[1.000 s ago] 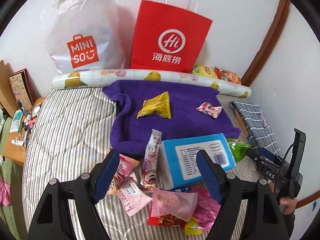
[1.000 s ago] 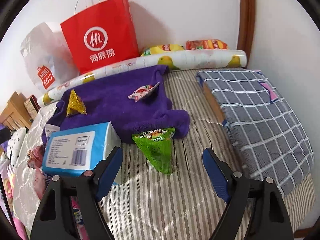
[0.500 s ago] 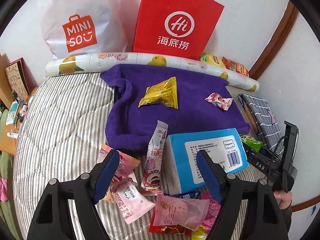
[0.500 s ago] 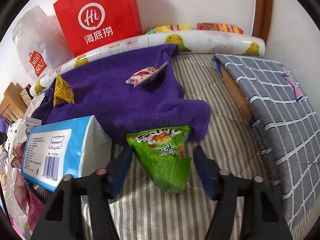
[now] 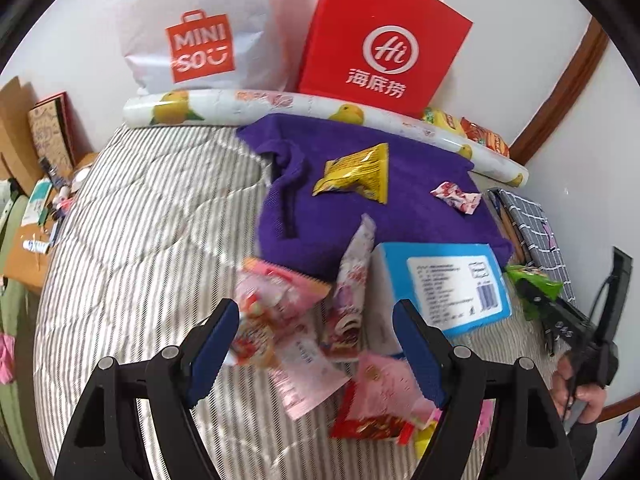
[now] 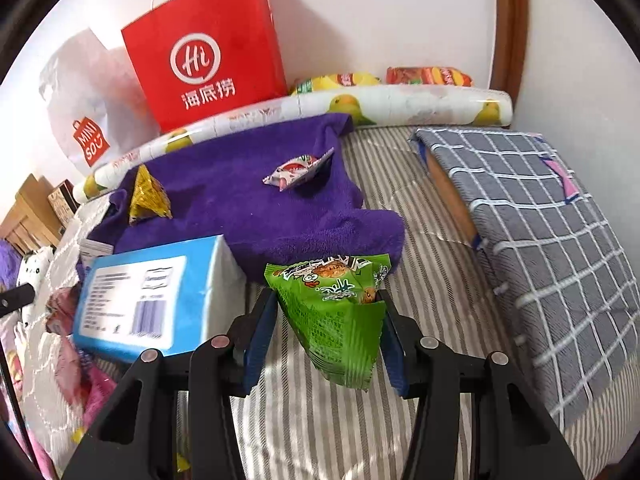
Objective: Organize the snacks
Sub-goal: 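Grasp the green triangular snack bag with the right tool while the left tool moves to the pink bags, then grasp the pink panda-print snack bag with the left tool while the right tool lifts the green bag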
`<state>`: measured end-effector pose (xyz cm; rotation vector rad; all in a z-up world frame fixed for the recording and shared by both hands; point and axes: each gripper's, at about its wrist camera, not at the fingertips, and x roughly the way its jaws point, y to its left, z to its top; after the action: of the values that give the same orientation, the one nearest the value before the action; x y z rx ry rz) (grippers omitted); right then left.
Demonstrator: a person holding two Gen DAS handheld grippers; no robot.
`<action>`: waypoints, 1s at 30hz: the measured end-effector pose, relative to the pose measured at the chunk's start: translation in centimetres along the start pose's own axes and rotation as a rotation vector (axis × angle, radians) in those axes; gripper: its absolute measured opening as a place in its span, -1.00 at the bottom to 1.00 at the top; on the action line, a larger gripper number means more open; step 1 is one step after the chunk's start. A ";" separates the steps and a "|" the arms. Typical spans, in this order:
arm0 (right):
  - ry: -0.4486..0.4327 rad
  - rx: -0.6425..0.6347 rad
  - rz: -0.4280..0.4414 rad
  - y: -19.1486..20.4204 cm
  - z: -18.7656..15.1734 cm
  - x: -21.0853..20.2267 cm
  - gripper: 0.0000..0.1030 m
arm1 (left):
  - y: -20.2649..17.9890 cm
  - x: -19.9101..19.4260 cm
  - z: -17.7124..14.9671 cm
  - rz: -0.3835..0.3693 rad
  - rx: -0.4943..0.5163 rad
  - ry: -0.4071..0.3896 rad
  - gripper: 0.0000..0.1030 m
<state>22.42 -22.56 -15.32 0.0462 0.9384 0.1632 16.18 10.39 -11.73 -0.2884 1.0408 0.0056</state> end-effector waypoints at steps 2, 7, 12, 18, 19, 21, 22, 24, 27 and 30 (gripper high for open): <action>-0.010 0.008 0.005 0.2 -0.3 -1.0 -0.05 | 0.8 -0.1 -0.5 0.004 -0.010 0.006 0.51; -0.038 -0.006 0.006 1.0 -1.0 -3.0 -0.05 | 2.9 -0.2 -1.5 0.022 -0.040 0.020 0.51; -0.057 -0.023 0.013 2.1 -1.8 -4.6 -0.06 | 4.0 0.1 -2.2 0.022 -0.041 0.027 0.51; -0.050 -0.038 0.026 2.8 -2.8 -5.2 -0.09 | 3.6 1.6 -1.7 0.035 0.014 0.034 0.51; -0.047 -0.036 0.029 2.8 -2.9 -5.2 -0.09 | 3.6 1.9 -1.6 0.036 0.018 0.037 0.51; -0.042 -0.031 0.026 2.7 -3.3 -5.3 -0.09 | 3.5 2.6 -1.1 0.044 0.032 0.036 0.51; -0.040 -0.029 0.022 2.6 -3.4 -5.3 -0.09 | 3.4 3.0 -0.8 0.062 0.038 0.031 0.51; -0.035 -0.023 0.013 2.4 -3.7 -5.2 -0.09 | 3.3 3.7 -0.5 0.074 0.059 0.029 0.51; -0.026 -0.016 0.001 2.1 -4.0 -5.1 -0.09 | 3.0 5.0 -0.1 0.081 0.103 0.051 0.51; -0.023 -0.016 -0.006 2.0 -4.3 -5.0 -0.09 | 2.8 6.0 0.0 0.077 0.122 0.064 0.51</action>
<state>15.82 -21.51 -13.63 0.0299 0.9144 0.1641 18.89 12.29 -17.51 -0.1379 1.1110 0.0024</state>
